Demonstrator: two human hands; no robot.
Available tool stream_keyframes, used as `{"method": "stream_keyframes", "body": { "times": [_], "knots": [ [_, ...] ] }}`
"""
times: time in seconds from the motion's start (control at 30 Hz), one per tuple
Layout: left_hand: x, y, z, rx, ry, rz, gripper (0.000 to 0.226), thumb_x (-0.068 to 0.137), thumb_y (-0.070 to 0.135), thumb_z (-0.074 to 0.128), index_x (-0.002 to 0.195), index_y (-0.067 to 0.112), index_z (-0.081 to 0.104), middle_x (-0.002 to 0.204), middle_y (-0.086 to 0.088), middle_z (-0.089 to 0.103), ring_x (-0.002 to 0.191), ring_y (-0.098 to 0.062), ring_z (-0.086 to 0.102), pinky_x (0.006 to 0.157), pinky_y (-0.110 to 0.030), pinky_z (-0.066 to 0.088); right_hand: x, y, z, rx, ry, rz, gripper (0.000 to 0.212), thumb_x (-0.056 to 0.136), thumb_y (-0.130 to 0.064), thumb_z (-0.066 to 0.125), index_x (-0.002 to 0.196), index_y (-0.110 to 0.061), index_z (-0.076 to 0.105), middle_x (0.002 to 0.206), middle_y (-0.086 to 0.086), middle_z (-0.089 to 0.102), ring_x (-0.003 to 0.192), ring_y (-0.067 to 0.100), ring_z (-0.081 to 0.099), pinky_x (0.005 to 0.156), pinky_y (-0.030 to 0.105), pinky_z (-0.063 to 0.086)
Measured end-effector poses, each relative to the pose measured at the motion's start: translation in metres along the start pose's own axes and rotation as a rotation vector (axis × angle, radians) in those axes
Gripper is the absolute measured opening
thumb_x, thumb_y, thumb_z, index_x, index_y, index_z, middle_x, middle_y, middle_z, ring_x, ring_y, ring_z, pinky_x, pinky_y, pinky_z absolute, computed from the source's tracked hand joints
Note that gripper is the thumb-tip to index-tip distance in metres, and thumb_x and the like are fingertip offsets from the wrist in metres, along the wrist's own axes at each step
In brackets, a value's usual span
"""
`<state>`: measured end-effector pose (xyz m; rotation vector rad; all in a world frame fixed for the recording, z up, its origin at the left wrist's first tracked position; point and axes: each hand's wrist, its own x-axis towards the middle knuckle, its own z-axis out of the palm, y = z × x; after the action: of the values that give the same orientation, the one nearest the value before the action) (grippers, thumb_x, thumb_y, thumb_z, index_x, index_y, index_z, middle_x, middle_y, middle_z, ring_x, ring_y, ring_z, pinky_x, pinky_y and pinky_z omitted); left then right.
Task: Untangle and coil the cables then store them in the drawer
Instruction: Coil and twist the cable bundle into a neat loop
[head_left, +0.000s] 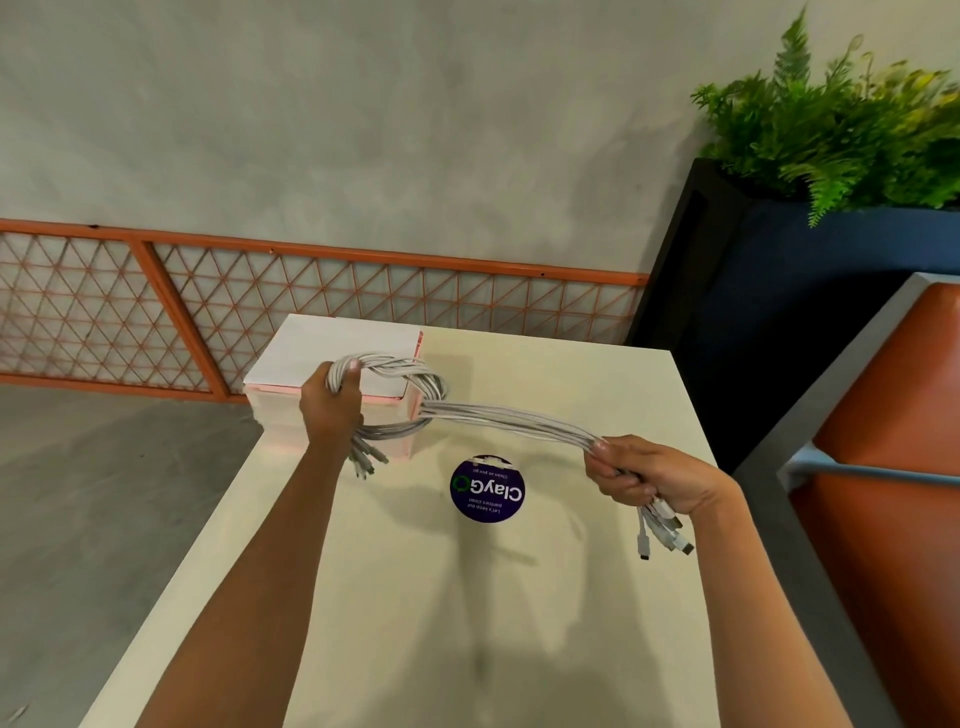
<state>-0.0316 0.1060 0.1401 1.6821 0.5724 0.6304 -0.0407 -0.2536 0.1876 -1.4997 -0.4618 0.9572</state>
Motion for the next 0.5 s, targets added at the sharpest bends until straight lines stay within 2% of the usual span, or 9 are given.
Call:
{"method": "stream_keyframes", "body": {
  "times": [0.1, 0.17, 0.2, 0.27, 0.33, 0.4, 0.5],
  "knots": [
    [0.003, 0.011, -0.001, -0.006, 0.019, 0.055, 0.014, 0.094, 0.028, 0.058, 0.092, 0.014, 0.059, 0.066, -0.001, 0.051, 0.065, -0.024, 0.049, 0.060, -0.040, 0.051, 0.003, 0.020, -0.005, -0.026, 0.004, 0.031, 0.042, 0.083, -0.059, 0.060, 0.068, -0.021, 0.048, 0.060, -0.003, 0.033, 0.050, 0.008, 0.028, 0.050, 0.015, 0.032],
    [0.000, 0.016, 0.000, -0.002, -0.001, 0.116, 0.014, 0.094, 0.028, 0.057, 0.095, 0.014, 0.060, 0.070, -0.007, 0.054, 0.068, -0.022, 0.049, 0.066, -0.045, 0.051, 0.009, 0.039, -0.007, -0.069, 0.030, 0.062, 0.043, 0.082, -0.060, 0.060, 0.073, -0.020, 0.048, 0.065, -0.002, 0.038, 0.058, 0.011, 0.035, 0.060, 0.020, 0.036],
    [-0.002, 0.019, 0.001, 0.000, -0.013, 0.146, 0.015, 0.094, 0.028, 0.057, 0.097, 0.014, 0.061, 0.073, -0.009, 0.055, 0.069, -0.022, 0.049, 0.067, -0.046, 0.050, 0.012, 0.048, -0.006, -0.072, 0.040, 0.079, 0.044, 0.082, -0.060, 0.060, 0.075, -0.018, 0.048, 0.067, -0.002, 0.042, 0.062, 0.011, 0.038, 0.063, 0.020, 0.037],
    [-0.007, 0.028, 0.005, 0.004, -0.040, 0.208, 0.015, 0.095, 0.027, 0.056, 0.098, 0.014, 0.061, 0.072, 0.000, 0.054, 0.066, -0.019, 0.048, 0.066, -0.046, 0.049, 0.021, 0.060, -0.004, -0.095, 0.060, 0.118, 0.044, 0.081, -0.059, 0.061, 0.079, -0.015, 0.053, 0.073, -0.001, 0.051, 0.067, 0.012, 0.046, 0.068, 0.021, 0.041],
    [-0.013, 0.039, 0.011, -0.003, -0.068, 0.258, 0.014, 0.095, 0.027, 0.056, 0.098, 0.014, 0.061, 0.071, 0.005, 0.053, 0.063, -0.016, 0.048, 0.063, -0.042, 0.048, 0.029, 0.067, 0.000, -0.131, 0.098, 0.163, 0.038, 0.087, -0.050, 0.059, 0.088, -0.012, 0.061, 0.084, 0.001, 0.061, 0.076, 0.012, 0.055, 0.074, 0.021, 0.046],
    [-0.020, 0.049, 0.017, 0.012, -0.084, 0.314, 0.017, 0.095, 0.026, 0.057, 0.098, 0.010, 0.062, 0.074, 0.004, 0.056, 0.065, -0.015, 0.050, 0.063, -0.036, 0.048, 0.038, 0.074, 0.001, -0.169, 0.172, 0.197, 0.023, 0.097, -0.028, 0.052, 0.097, -0.009, 0.064, 0.093, 0.004, 0.066, 0.086, 0.014, 0.060, 0.079, 0.021, 0.049],
    [-0.028, 0.059, 0.027, 0.017, -0.075, 0.361, 0.018, 0.094, 0.022, 0.058, 0.098, 0.005, 0.063, 0.079, -0.001, 0.059, 0.070, -0.014, 0.051, 0.065, -0.014, 0.043, 0.054, 0.081, 0.000, -0.297, 0.309, 0.246, 0.014, 0.095, -0.018, 0.057, 0.107, -0.016, 0.064, 0.114, 0.010, 0.066, 0.102, 0.018, 0.058, 0.088, 0.028, 0.047]
  ]
}}
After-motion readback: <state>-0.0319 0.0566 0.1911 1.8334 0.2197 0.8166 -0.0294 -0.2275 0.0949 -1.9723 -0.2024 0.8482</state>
